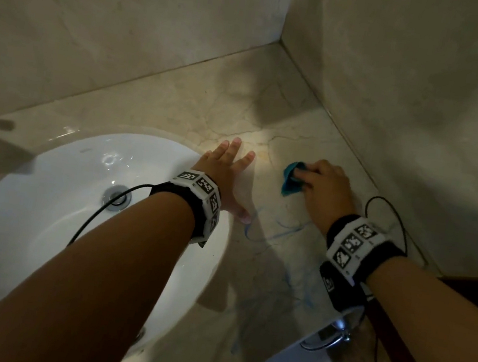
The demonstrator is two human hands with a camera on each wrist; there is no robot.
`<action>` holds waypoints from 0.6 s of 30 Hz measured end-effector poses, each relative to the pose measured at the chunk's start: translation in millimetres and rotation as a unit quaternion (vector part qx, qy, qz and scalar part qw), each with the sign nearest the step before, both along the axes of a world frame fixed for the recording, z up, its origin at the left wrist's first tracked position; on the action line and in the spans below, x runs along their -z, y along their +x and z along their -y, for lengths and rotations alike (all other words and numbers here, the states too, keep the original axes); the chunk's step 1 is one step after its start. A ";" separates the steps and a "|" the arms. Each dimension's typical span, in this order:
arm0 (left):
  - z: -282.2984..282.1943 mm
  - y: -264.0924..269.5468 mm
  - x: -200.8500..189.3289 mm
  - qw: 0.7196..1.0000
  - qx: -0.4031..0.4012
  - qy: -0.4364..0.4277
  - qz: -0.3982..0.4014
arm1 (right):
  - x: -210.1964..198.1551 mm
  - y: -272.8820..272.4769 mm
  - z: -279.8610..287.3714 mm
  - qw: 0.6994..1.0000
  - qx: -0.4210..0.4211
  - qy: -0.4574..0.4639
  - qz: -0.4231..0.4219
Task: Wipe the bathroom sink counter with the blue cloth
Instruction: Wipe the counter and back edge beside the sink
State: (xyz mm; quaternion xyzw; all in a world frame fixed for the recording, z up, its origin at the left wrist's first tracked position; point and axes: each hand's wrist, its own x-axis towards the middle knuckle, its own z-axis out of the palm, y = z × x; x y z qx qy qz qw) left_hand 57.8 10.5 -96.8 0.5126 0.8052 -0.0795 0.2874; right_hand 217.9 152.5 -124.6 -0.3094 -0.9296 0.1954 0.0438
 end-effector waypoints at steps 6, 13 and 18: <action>-1.1 -0.8 1.2 1.000 -0.002 -0.003 0.001 | -8.3 4.6 6.2 0.991 -0.134 0.022 0.019; -1.6 -1.0 1.7 1.000 -0.001 -0.011 0.004 | -7.5 -11.2 18.4 0.997 -0.007 -0.076 0.023; -1.1 -1.5 1.9 1.000 -0.001 -0.009 0.003 | -18.8 14.9 11.2 0.995 0.080 -0.064 0.000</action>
